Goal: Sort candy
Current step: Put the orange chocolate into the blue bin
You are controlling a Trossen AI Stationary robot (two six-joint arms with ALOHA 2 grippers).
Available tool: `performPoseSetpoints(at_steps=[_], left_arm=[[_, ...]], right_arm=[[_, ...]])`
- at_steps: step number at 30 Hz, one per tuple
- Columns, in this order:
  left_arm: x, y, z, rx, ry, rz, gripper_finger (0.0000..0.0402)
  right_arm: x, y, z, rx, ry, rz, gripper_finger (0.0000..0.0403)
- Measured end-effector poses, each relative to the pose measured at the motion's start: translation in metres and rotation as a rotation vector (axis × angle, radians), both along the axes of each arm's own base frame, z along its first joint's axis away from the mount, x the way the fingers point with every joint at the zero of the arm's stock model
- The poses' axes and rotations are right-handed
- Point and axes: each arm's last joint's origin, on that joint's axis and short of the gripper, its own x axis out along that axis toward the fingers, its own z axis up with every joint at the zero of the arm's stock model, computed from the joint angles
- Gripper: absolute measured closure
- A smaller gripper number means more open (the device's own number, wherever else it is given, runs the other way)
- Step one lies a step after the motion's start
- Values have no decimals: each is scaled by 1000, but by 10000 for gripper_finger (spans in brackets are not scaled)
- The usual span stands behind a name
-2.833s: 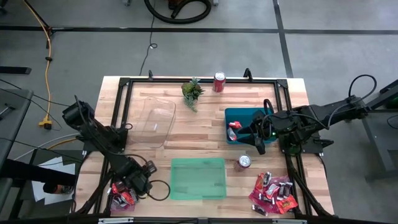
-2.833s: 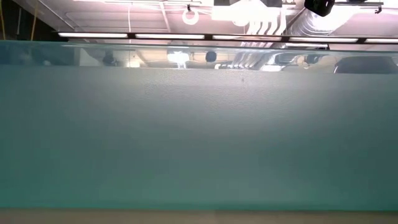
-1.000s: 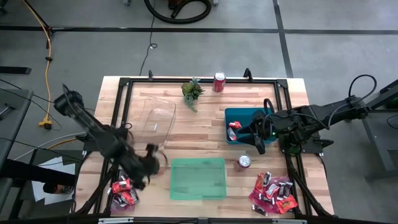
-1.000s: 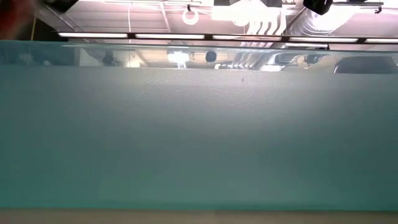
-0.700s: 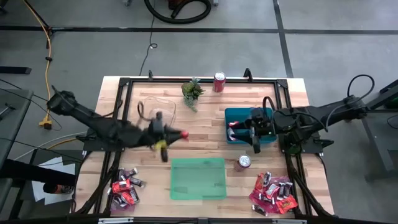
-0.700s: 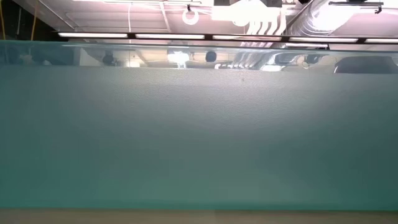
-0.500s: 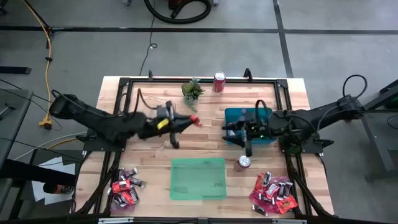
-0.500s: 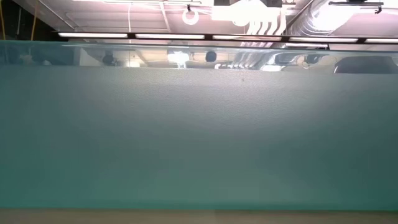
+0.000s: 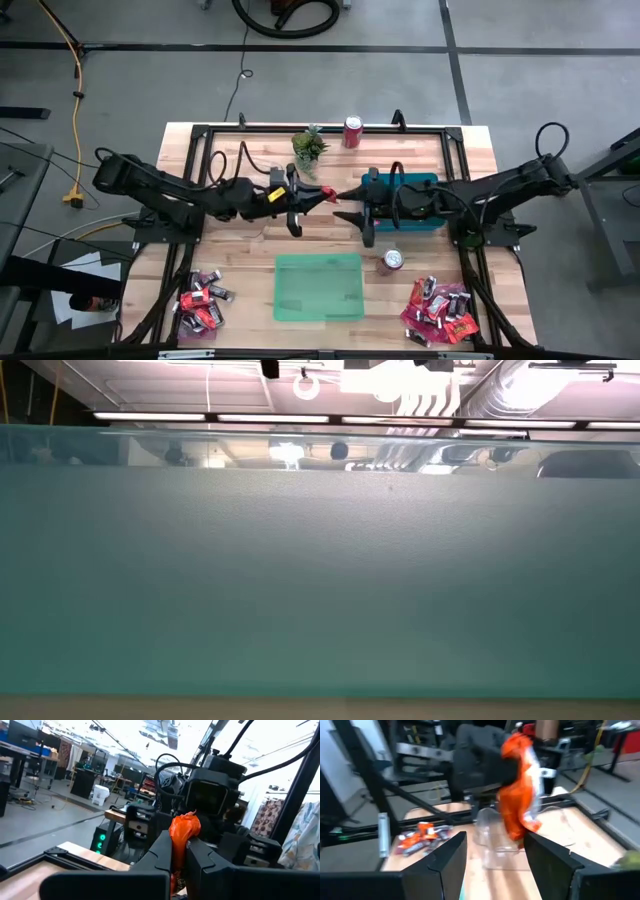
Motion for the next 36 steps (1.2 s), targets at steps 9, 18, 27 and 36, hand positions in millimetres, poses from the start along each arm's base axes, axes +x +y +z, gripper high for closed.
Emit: performPoseSetpoints(at_steps=[9,18,27,36], left_arm=[[-2,1,2,57,3,24,399],[-2,2,3,67,3,33,399],[-2,4,3,63,-1,35,399],[-1,6,3,63,0,43,392]], right_arm=[[6,-4,5,-142,23,-76,206],[5,-8,5,-255,55,-169,206],[7,-7,6,-265,44,-114,206],[10,-9,3,-262,48,-120,219]])
